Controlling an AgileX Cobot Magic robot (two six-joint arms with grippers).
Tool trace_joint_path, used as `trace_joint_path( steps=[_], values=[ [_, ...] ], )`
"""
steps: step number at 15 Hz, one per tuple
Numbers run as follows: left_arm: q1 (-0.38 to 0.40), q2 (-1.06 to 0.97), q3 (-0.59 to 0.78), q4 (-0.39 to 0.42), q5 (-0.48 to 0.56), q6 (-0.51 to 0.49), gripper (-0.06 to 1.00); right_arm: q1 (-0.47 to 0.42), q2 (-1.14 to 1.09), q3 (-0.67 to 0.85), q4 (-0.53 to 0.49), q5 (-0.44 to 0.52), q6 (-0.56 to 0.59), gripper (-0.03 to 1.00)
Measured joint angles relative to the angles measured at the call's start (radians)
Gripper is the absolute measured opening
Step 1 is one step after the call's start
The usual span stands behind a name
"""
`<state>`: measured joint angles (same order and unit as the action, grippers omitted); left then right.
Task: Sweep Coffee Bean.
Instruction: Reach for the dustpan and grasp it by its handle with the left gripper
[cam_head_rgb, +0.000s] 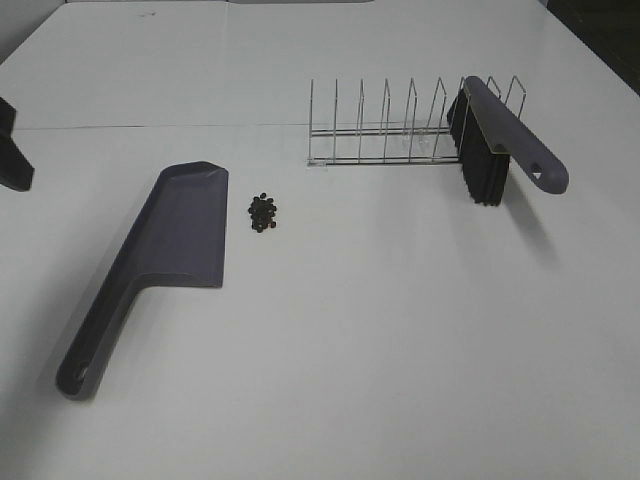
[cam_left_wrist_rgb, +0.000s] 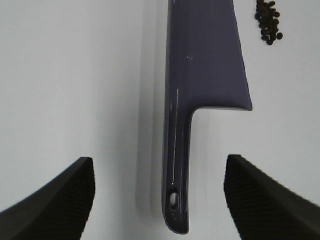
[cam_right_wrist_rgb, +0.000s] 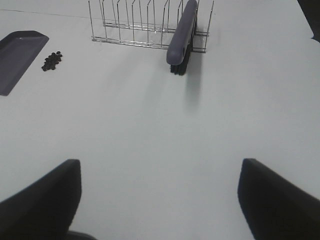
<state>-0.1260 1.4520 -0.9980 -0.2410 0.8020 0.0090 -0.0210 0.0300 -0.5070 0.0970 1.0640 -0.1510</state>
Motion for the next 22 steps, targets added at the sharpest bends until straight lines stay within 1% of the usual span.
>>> trace_joint_path(
  steps=[2, 4, 7, 9, 14, 20, 22],
  values=[
    [-0.048, 0.106, -0.012, -0.001, 0.011, -0.009, 0.67, 0.000, 0.000, 0.000, 0.000, 0.000, 0.000, 0.73],
    [-0.096, 0.195, -0.012, 0.005, 0.025, -0.039, 0.67, 0.000, 0.000, 0.000, 0.000, 0.000, 0.000, 0.73],
    [-0.160, 0.290, -0.019, 0.062, 0.012, -0.097, 0.67, 0.000, 0.000, 0.000, 0.000, 0.000, 0.000, 0.73],
    [-0.186, 0.332, -0.019, 0.100, -0.018, -0.138, 0.67, 0.000, 0.000, 0.000, 0.000, 0.000, 0.000, 0.73],
    [-0.190, 0.405, -0.019, 0.123, -0.068, -0.155, 0.68, 0.000, 0.000, 0.000, 0.000, 0.000, 0.000, 0.73],
    [-0.190, 0.520, -0.020, 0.124, -0.169, -0.155, 0.67, 0.000, 0.000, 0.000, 0.000, 0.000, 0.000, 0.73],
    [-0.190, 0.528, -0.022, 0.126, -0.175, -0.156, 0.64, 0.000, 0.000, 0.000, 0.000, 0.000, 0.000, 0.73]
  ],
)
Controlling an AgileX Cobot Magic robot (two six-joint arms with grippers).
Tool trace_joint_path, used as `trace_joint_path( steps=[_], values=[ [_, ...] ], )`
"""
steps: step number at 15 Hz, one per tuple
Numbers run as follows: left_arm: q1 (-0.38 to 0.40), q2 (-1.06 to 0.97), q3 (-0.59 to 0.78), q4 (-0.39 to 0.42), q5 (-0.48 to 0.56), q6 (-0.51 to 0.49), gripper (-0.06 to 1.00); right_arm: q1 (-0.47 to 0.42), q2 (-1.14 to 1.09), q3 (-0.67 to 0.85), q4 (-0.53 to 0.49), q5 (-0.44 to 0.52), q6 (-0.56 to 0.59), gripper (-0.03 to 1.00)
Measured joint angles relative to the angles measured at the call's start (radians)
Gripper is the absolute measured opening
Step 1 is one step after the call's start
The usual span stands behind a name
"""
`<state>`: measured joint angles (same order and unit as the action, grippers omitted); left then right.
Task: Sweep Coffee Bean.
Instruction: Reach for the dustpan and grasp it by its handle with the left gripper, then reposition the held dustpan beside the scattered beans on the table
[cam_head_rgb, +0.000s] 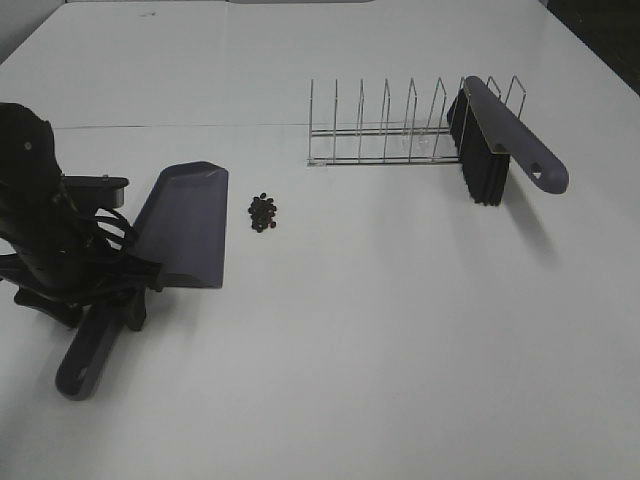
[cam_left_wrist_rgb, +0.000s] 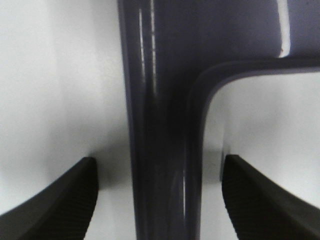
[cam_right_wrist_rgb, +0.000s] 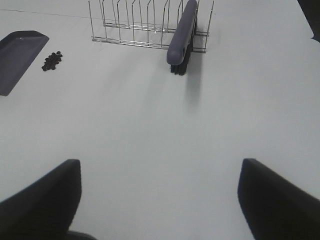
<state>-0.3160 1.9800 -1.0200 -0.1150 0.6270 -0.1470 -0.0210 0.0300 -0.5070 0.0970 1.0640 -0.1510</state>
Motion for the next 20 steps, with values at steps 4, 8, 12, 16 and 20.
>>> trace_joint_path(
  steps=[4, 8, 12, 16, 20],
  values=[
    [0.000, 0.004, -0.001, 0.002, -0.028, 0.000, 0.55, 0.000, 0.000, 0.000, 0.000, 0.000, 0.000, 0.73],
    [0.000, 0.019, -0.012, 0.013, -0.026, 0.000, 0.30, 0.000, 0.000, 0.000, 0.000, 0.000, 0.000, 0.73],
    [0.000, 0.017, -0.014, 0.011, -0.018, -0.003, 0.27, 0.000, 0.000, 0.000, 0.000, 0.000, 0.000, 0.73],
    [0.000, -0.003, -0.008, 0.010, -0.010, -0.014, 0.27, 0.000, 0.000, 0.000, 0.000, 0.000, 0.000, 0.73],
    [0.000, -0.056, -0.006, 0.010, -0.002, -0.018, 0.27, 0.000, 0.008, 0.000, 0.000, 0.000, 0.000, 0.73]
  ],
)
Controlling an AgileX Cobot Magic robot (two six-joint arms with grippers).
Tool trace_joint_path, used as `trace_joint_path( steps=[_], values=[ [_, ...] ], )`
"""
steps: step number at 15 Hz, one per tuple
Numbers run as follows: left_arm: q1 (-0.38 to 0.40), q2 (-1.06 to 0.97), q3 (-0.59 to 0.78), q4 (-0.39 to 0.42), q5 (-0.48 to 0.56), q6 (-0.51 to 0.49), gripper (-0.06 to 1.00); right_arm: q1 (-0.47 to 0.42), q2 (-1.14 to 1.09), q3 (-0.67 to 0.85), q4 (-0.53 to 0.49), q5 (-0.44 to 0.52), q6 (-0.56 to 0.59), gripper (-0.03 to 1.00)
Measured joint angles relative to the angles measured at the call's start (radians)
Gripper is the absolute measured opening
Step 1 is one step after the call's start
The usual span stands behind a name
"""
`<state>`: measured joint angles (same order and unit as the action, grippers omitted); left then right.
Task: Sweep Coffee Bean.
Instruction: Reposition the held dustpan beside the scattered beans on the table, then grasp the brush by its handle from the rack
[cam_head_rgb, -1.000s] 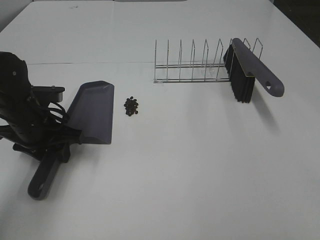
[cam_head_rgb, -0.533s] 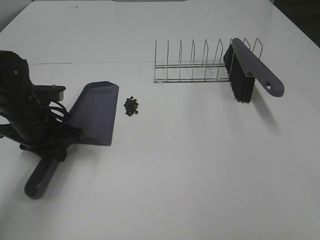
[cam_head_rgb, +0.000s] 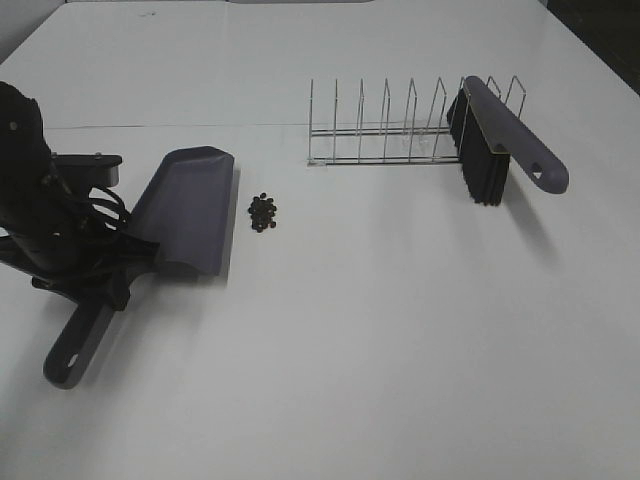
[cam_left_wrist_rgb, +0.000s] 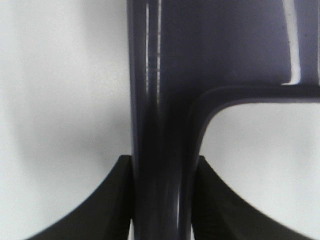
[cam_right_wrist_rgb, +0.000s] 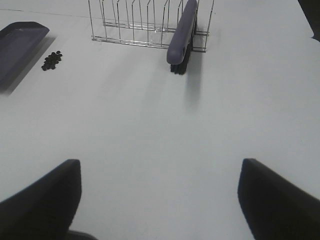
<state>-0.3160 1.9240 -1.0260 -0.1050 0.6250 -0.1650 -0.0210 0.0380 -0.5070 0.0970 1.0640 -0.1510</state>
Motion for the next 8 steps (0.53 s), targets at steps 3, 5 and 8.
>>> trace_joint_path(
  steps=[3, 5, 8],
  values=[
    [0.000, 0.000, 0.000, 0.000, 0.001, 0.000, 0.27, 0.000, 0.087, -0.008, 0.000, -0.021, 0.000, 0.69],
    [0.000, 0.000, 0.000, 0.000, 0.002, 0.000, 0.27, 0.000, 0.182, -0.027, 0.002, -0.151, 0.000, 0.69],
    [0.000, 0.000, 0.000, 0.000, 0.004, 0.000, 0.27, 0.000, 0.377, -0.077, 0.019, -0.335, 0.000, 0.69]
  ],
)
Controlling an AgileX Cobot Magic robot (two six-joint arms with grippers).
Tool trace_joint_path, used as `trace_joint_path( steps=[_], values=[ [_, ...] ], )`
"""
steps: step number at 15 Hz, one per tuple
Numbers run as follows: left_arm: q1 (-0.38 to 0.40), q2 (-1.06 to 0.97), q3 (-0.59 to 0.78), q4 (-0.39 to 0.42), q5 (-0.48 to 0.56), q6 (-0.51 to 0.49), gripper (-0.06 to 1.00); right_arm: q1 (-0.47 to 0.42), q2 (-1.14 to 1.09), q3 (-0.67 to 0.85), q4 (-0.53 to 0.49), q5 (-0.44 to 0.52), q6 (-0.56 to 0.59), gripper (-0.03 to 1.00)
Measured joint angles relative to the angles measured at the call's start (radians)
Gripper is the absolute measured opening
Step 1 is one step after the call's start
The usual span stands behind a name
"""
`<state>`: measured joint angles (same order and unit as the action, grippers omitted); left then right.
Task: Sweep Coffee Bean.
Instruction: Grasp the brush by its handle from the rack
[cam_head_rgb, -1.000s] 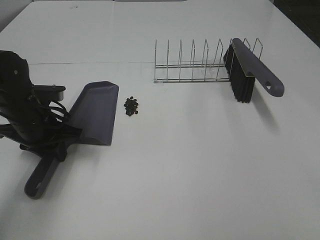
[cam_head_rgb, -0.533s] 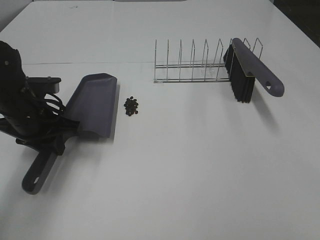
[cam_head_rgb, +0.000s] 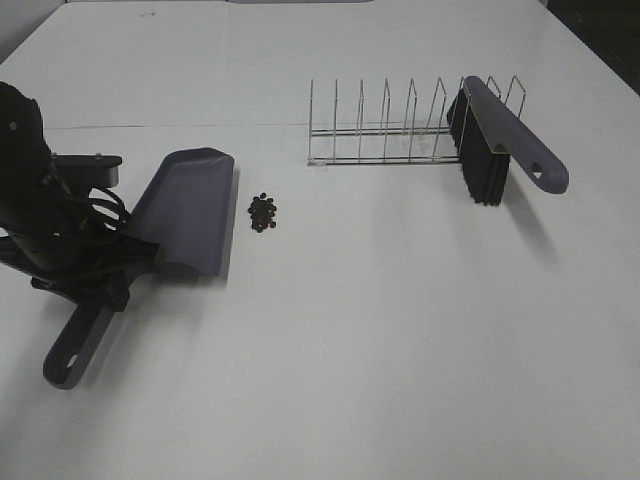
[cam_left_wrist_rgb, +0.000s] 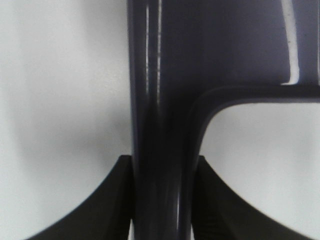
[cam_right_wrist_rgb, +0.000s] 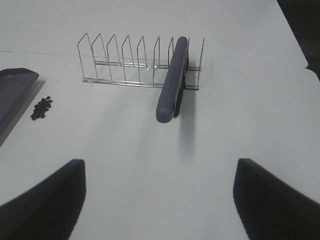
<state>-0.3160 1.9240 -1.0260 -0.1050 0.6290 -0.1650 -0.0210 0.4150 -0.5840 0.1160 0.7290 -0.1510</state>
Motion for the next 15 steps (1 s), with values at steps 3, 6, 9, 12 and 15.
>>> trace_joint_path(
  steps=[3, 6, 9, 12, 15],
  values=[
    [0.000, 0.000, 0.000, 0.000, 0.000, 0.000, 0.27, 0.000, 0.234, -0.116, 0.001, -0.075, -0.030, 0.68],
    [0.000, 0.000, 0.000, 0.000, 0.000, 0.000, 0.27, 0.000, 0.475, -0.268, 0.001, -0.092, -0.053, 0.68],
    [0.000, 0.000, 0.000, 0.000, 0.000, 0.000, 0.27, 0.000, 0.662, -0.395, 0.002, -0.094, -0.053, 0.68],
    [0.000, 0.000, 0.000, 0.000, 0.001, 0.000, 0.27, 0.000, 0.881, -0.559, 0.002, -0.090, -0.053, 0.68],
    [0.000, 0.000, 0.000, 0.000, 0.004, 0.000, 0.27, 0.000, 1.097, -0.776, 0.005, -0.021, -0.053, 0.68]
  ],
)
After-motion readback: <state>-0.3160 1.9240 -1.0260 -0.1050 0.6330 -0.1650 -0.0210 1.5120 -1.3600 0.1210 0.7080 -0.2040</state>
